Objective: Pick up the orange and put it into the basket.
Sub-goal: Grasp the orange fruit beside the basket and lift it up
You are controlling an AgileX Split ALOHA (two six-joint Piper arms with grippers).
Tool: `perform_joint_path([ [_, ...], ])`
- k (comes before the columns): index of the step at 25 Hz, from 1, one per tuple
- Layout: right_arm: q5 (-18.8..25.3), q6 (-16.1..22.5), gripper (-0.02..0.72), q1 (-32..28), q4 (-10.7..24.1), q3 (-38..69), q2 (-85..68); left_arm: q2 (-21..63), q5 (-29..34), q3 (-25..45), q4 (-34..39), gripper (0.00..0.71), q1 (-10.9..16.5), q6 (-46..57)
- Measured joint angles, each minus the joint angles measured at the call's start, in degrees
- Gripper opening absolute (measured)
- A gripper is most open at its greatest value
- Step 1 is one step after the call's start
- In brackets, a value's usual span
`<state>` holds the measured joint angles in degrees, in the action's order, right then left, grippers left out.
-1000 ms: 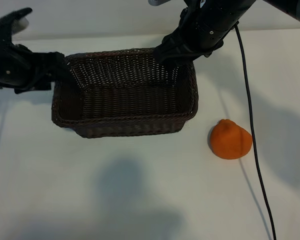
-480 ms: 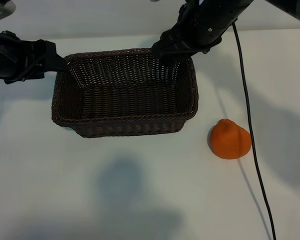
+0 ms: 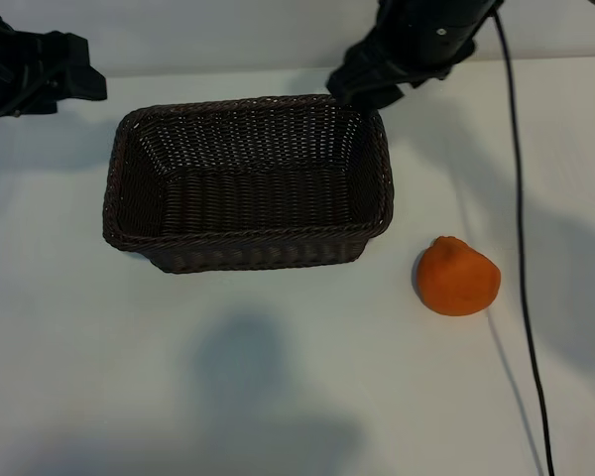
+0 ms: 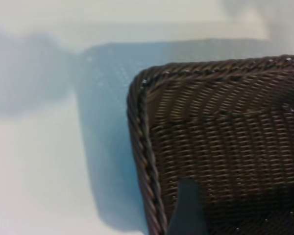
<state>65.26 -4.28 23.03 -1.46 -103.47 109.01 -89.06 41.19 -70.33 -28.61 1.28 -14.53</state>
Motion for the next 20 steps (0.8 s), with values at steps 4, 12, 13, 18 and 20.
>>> perform_joint_path([
  [4,3.57,3.19,0.586,-0.21,7.07,0.00,0.00,0.00,0.59,-0.37,2.05,0.595,0.00,1.34],
  [12,4.43,4.68,0.585,-3.15,7.98,0.06,0.00,0.00,0.65,-0.37,3.14,0.595,0.00,2.49],
  [13,4.43,4.68,0.585,-3.53,7.93,0.44,0.00,0.00,0.65,-0.37,3.14,0.595,0.00,2.54],
  [18,4.21,4.28,0.585,-6.38,7.36,8.59,-0.05,0.00,0.25,-0.37,3.21,0.595,0.00,2.60],
  [20,3.83,4.28,0.585,-7.30,6.66,11.91,0.01,0.00,0.23,-0.37,3.27,0.595,0.00,2.60],
])
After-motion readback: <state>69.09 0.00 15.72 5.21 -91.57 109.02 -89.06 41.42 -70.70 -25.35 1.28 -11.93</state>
